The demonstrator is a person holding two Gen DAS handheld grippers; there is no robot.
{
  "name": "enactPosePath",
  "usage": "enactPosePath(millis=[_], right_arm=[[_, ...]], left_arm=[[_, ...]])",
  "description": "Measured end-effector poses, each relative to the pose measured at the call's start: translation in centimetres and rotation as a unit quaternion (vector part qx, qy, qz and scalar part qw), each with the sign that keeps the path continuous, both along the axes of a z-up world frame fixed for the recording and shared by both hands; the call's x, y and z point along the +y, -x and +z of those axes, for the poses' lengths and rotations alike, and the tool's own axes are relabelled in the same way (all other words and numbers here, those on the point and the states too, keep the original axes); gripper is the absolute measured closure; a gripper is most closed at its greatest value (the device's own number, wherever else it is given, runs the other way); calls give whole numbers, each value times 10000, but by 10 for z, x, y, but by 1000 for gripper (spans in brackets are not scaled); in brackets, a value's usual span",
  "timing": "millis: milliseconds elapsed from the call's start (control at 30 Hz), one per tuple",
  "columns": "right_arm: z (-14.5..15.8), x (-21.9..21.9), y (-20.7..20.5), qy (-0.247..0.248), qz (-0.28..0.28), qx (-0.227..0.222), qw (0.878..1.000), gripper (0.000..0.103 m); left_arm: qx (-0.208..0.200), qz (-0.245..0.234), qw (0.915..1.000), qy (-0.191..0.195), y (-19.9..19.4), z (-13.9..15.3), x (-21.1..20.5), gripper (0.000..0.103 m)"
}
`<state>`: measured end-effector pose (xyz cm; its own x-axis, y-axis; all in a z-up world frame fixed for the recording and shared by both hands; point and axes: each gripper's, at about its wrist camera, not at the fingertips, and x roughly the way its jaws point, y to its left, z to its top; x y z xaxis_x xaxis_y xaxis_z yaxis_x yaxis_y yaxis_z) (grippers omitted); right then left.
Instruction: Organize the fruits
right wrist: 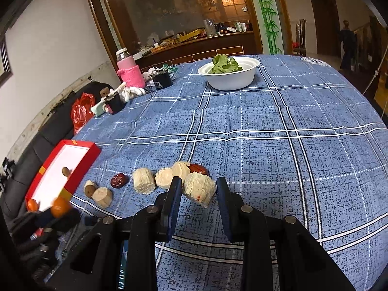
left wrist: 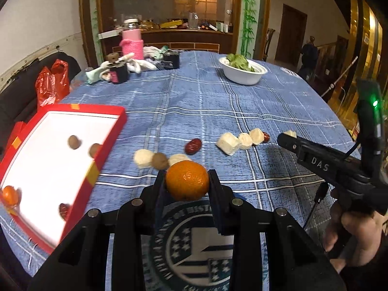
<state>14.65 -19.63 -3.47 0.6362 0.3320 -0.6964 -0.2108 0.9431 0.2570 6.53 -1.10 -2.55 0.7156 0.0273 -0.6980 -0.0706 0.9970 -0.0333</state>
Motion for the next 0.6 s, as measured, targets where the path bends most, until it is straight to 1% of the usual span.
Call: enactPosePath(millis=[300, 467, 600], right_arm=[[-4, 16, 2, 321, 133, 60, 9994, 72], [5, 31, 12, 315, 310, -15, 9990, 73], [13, 43, 24, 281, 476, -95, 9984, 73]], left_arm=[[-199, 292, 9993, 139, 20, 12, 35, 72], [-277, 556, 9978, 227, 26, 15, 53, 72], [-275, 648, 9971, 276, 28, 14, 62, 72]])
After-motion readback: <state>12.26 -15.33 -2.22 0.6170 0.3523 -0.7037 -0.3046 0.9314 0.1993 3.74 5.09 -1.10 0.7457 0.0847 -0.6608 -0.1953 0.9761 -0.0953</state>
